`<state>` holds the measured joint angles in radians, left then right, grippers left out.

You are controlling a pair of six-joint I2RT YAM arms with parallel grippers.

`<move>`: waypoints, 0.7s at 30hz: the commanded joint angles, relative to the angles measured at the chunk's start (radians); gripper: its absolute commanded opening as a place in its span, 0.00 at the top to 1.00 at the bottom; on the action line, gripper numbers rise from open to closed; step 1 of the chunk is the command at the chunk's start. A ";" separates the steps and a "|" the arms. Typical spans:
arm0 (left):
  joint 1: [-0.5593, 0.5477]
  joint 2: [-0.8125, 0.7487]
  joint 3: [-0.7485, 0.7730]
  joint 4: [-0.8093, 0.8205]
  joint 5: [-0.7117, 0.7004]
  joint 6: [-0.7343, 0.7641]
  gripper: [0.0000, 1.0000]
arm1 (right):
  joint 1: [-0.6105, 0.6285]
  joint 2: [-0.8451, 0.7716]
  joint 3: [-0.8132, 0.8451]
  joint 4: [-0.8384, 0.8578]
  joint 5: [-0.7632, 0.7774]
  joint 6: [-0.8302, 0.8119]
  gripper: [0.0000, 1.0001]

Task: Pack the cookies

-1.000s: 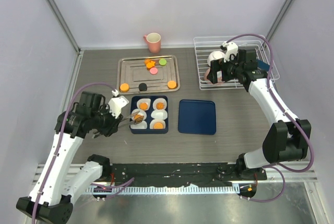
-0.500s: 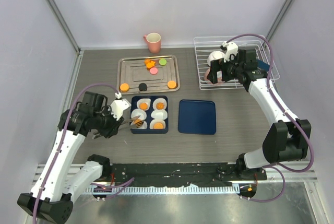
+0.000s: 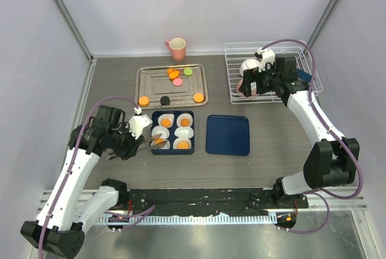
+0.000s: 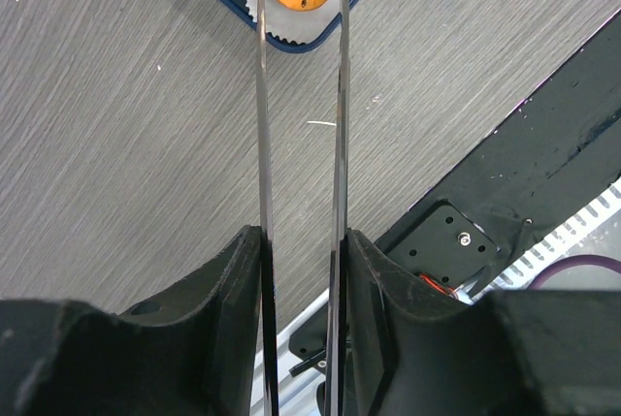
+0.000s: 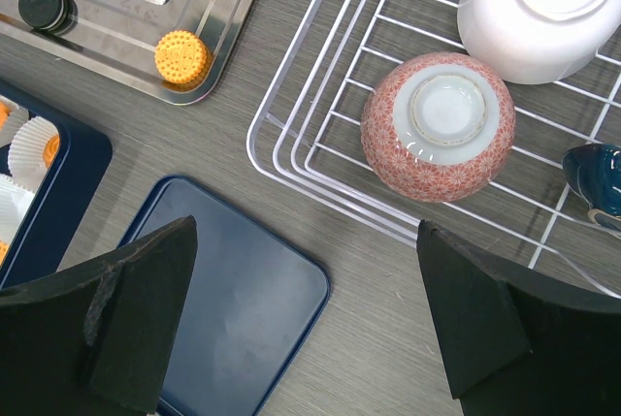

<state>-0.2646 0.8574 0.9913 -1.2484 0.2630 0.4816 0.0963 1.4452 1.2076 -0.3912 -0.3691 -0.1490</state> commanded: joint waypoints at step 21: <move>-0.002 -0.021 0.003 0.036 0.007 0.003 0.53 | -0.001 0.001 0.006 0.009 -0.007 -0.009 0.00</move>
<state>-0.2646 0.8566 0.9848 -1.2461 0.2630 0.4839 0.0963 1.4471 1.2076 -0.3912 -0.3691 -0.1516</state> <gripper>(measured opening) 0.472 0.996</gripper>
